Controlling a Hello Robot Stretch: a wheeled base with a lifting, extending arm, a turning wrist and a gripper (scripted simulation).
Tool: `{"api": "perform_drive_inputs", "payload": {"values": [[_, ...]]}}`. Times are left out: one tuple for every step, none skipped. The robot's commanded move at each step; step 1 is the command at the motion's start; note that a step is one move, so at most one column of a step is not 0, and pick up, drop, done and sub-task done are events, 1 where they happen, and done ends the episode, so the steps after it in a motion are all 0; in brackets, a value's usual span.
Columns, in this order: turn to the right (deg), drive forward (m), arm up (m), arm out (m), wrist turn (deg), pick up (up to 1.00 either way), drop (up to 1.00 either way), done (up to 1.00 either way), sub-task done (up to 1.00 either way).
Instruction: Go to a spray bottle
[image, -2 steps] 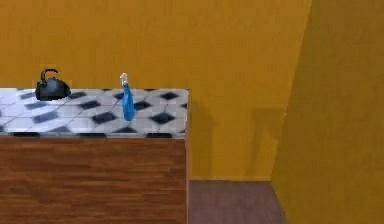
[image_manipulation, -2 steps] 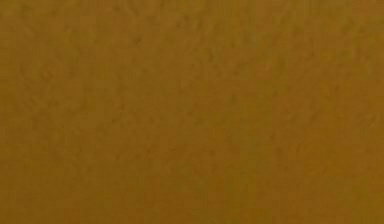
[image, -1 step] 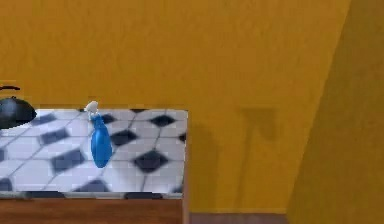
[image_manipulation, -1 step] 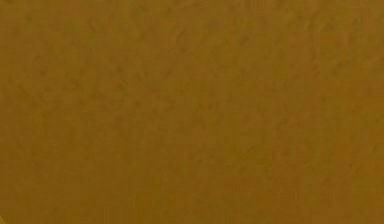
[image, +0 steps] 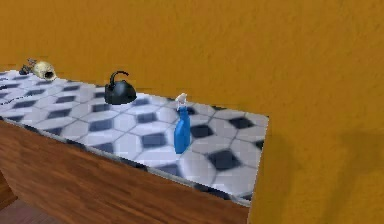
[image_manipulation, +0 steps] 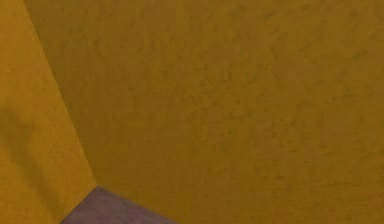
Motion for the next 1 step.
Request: {"api": "perform_drive_inputs", "payload": {"values": [[0.0,0.0,0.0,0.0,0.0,0.0,0.0,1.0,0.0]]}}
